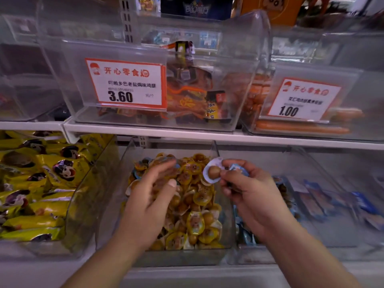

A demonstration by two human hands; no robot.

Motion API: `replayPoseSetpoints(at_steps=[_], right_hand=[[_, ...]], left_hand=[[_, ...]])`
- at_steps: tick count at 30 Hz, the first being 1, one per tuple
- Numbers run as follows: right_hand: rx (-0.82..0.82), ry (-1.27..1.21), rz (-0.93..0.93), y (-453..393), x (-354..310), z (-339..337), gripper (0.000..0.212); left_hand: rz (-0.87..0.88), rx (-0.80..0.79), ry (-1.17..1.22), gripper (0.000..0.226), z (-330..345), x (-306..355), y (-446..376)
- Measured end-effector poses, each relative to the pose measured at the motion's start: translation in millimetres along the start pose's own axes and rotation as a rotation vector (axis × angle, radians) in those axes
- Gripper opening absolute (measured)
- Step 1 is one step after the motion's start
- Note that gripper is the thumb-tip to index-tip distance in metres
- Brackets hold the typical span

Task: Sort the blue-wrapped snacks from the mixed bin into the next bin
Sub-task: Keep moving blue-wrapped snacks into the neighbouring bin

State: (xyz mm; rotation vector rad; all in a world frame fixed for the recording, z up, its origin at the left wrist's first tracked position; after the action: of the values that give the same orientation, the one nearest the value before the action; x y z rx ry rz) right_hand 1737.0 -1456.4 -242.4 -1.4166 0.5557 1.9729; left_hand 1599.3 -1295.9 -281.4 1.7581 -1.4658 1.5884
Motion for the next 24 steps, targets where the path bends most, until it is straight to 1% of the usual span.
replayPoseSetpoints(at_steps=[1, 2, 3, 4, 6, 8, 9, 11, 13, 15, 17, 18, 20, 23, 24], right_hand=[[0.038, 0.116, -0.05, -2, -7, -14, 0.01], [0.09, 0.259, -0.072, -5, -11, -30, 0.011], [0.143, 0.399, -0.06, -7, -13, -45, 0.012], [0.172, 0.513, -0.024, -10, -11, -60, 0.012], [0.17, 0.66, 0.078, -15, 0, -83, 0.015], [0.159, 0.826, 0.146, -18, 11, -97, 0.025], [0.173, 0.934, 0.132, -18, 13, -99, 0.027], [0.224, 1.063, -0.006, -15, 8, -91, 0.022], [0.223, 1.055, -0.184, -10, 0, -67, 0.018], [0.145, 1.04, -0.323, -6, -4, -33, 0.021], [0.002, 1.096, -0.427, -12, 0, 3, 0.026], [-0.086, 1.143, -0.44, -21, 5, 19, 0.03], [-0.254, 1.27, -0.363, -48, 19, 43, 0.041], [-0.436, 1.533, -0.132, -103, 43, 64, 0.059], [-0.485, 1.588, -0.058, -117, 50, 67, 0.062]], left_hand=[[-0.034, 0.04, -0.158, 0.037, -6, -6, -3], [-0.06, 0.045, -0.313, 0.037, -10, -10, -5], [-0.076, 0.011, -0.459, 0.041, -11, -15, -7], [-0.088, -0.055, -0.596, 0.046, -11, -20, -8], [-0.127, -0.221, -0.819, 0.058, -8, -30, -10], [-0.173, -0.367, -0.904, 0.064, -4, -35, -13], [-0.191, -0.419, -0.9, 0.065, -3, -36, -13], [-0.196, -0.453, -0.886, 0.06, -3, -35, -14], [-0.152, -0.417, -0.919, 0.046, -4, -29, -14], [-0.108, -0.385, -0.964, 0.031, -5, -22, -11], [-0.099, -0.381, -0.952, 0.026, -7, -19, -4], [-0.106, -0.379, -0.932, 0.025, -9, -19, 0], [-0.127, -0.355, -0.936, 0.022, -17, -21, 9], [-0.175, -0.323, -0.959, 0.02, -31, -24, 21], [-0.18, -0.316, -0.942, 0.023, -33, -25, 25]])
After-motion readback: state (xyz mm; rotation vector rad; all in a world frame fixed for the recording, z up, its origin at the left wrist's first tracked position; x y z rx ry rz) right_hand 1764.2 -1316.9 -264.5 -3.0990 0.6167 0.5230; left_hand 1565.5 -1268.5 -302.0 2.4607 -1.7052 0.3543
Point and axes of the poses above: each hand's wrist, its own y-axis away from the middle knuckle, its own z-axis out of the palm, x = y × z, the point moved 2 cm from there along -y, towards the middle knuckle, and after that the axes turned 10 degrees about -x, right-handed, at the moved point
